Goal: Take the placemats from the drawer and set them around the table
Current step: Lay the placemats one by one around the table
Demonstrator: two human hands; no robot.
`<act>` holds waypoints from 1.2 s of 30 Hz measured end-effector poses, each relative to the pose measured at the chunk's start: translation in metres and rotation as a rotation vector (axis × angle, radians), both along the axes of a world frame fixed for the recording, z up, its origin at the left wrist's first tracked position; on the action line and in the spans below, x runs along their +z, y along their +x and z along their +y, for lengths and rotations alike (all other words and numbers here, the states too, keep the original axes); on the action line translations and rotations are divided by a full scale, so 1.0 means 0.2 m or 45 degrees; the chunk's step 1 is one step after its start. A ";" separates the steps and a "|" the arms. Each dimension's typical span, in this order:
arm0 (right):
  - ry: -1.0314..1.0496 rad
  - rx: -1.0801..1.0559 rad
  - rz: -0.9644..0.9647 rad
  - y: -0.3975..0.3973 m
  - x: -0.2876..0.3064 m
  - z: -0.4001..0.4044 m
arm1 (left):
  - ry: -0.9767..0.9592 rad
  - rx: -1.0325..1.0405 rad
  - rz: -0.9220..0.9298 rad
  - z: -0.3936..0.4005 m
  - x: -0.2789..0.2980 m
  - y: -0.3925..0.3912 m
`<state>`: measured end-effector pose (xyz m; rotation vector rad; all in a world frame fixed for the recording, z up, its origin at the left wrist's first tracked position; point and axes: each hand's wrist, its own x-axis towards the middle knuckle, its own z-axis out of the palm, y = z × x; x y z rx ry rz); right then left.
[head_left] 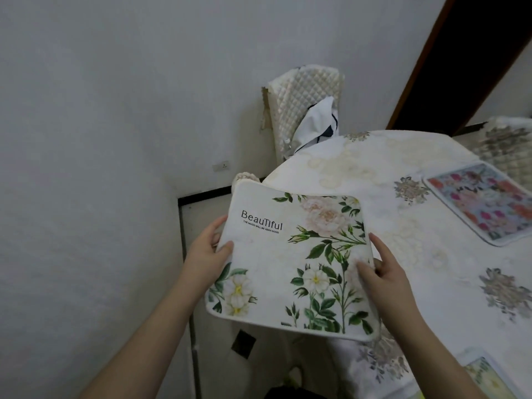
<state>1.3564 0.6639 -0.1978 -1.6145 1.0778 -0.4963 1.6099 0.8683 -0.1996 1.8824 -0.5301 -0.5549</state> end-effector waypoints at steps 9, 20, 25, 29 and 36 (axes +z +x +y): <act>0.050 -0.152 -0.015 -0.01 -0.12 -0.29 | 0.098 -0.218 -0.036 -0.54 0.02 0.14; 0.033 -0.460 0.059 -0.12 -0.29 -0.36 | 0.205 -0.597 0.028 -1.06 -0.14 0.26; 0.083 -0.662 0.113 -0.10 -0.36 -0.31 | 0.232 -0.769 0.074 -1.27 -0.24 0.30; 0.089 -0.839 0.175 -0.03 -0.40 -0.22 | 0.228 -0.944 0.131 -1.42 -0.33 0.34; 0.231 -1.203 0.176 0.21 -0.38 -0.06 | 0.249 -1.141 0.121 -1.58 -0.41 0.46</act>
